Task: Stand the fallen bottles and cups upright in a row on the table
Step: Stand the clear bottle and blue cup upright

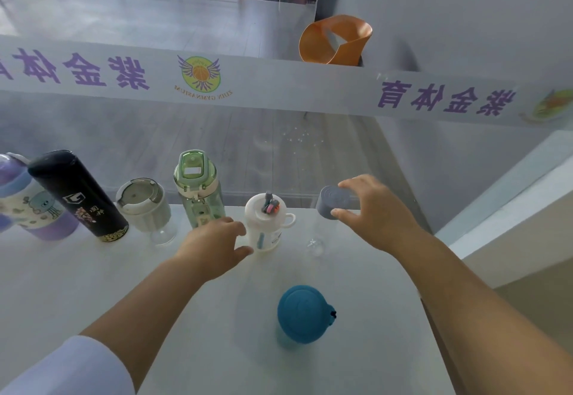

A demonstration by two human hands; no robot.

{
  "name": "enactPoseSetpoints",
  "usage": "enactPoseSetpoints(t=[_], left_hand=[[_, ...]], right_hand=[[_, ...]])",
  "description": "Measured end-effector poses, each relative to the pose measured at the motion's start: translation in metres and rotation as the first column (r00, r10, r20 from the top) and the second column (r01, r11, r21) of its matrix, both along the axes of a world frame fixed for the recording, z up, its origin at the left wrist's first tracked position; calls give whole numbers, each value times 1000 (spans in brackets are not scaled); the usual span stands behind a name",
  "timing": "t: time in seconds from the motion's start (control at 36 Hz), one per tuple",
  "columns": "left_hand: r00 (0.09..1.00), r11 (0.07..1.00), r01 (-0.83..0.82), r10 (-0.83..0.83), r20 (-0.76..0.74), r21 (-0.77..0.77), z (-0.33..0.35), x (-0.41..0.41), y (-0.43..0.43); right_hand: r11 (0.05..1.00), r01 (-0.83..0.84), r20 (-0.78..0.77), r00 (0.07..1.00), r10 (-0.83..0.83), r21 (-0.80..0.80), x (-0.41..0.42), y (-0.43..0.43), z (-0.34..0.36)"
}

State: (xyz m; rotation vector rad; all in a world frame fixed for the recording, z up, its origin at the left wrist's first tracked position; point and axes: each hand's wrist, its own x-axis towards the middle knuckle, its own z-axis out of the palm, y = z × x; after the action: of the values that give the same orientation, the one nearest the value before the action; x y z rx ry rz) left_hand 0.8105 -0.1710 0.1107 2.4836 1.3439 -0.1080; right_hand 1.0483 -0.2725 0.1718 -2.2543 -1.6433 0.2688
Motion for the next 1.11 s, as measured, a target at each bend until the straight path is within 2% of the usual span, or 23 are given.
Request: enactPoseSetpoints(t=[0.14,0.44,0.61,0.78,1.11], left_hand=[[999,999,28,-29,-30,-28,3,-21,-11],[986,986,140,-148,-82,-89,0,-51,-35],[974,974,195,-207,-97,-119,-6,-53,-43],[966,970,208,-225,-128,-129,-8,-50,-45],[975,979,145,-166,-150,-142,-10,-13,-49]], right_hand=[[1000,-30,41,999,30,-8,-31,-28,1],[955,-102,-18,995,101,-279,-96,-71,-18],[921,-127,-53,992,115,-368,-110,-80,-29],[917,-124,-54,992,112,-380,-105,-80,-34],[934,-81,46,994,103,-349,-65,-70,-42]])
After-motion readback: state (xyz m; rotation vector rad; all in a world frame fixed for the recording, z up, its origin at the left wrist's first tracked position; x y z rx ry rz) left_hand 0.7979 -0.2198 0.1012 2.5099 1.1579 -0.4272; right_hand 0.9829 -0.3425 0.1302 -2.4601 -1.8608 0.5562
